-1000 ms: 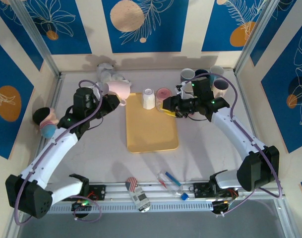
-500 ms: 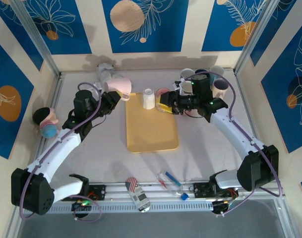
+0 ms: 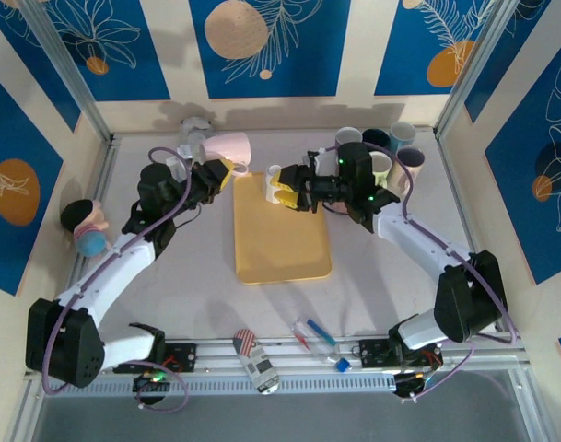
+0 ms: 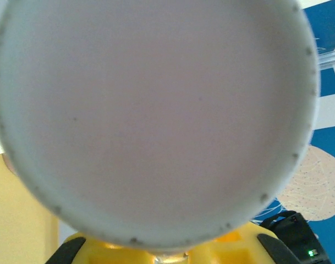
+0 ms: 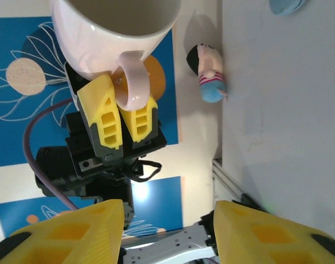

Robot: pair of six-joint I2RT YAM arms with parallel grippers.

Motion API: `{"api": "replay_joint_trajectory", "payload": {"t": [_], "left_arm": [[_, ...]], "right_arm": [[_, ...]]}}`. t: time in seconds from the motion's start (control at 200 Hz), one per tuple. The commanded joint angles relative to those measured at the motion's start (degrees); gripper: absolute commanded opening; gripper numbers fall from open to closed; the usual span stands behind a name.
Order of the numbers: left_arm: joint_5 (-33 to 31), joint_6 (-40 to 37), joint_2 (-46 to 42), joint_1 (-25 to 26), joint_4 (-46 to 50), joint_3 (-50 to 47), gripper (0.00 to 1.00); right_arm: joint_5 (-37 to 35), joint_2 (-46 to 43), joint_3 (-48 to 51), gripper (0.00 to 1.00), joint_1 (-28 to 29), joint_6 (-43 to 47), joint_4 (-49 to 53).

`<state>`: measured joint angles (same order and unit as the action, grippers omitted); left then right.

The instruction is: Turn the mug right side up

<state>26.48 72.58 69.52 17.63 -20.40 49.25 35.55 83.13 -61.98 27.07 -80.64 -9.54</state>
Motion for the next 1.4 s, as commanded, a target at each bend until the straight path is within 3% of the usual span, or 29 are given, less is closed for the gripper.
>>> {"api": "replay_joint_trajectory", "payload": {"t": [0.0, 0.4, 0.55, 0.86, 1.26, 1.396], "left_arm": [[2.4, 0.2, -0.5, -0.7, -7.5, 0.9, 0.0], [4.2, 0.8, 0.2, -0.8, -7.0, 1.6, 0.0], [4.7, 1.2, 0.3, -0.7, -6.8, 1.5, 0.0], [5.0, 1.9, 0.2, -0.8, -7.2, 1.3, 0.0], [5.8, 3.1, -0.8, -0.9, -6.4, 1.0, 0.0], [6.0, 3.2, -1.2, -1.0, -6.8, 0.1, 0.0]], "right_arm": [[-2.0, 1.9, 1.4, 0.5, 1.0, -10.0, -11.6], [-7.8, 6.8, -0.5, 0.5, 4.6, -15.7, -19.3], [-10.0, 8.9, -1.1, 0.37, 5.6, -18.9, -24.7], [-13.1, 11.3, -3.2, 0.42, 7.2, -19.8, -26.6], [-16.7, 15.3, -4.6, 0.3, 9.1, -22.4, -31.1], [-18.2, 15.2, -4.5, 0.2, 9.3, -22.0, -31.6]]}}
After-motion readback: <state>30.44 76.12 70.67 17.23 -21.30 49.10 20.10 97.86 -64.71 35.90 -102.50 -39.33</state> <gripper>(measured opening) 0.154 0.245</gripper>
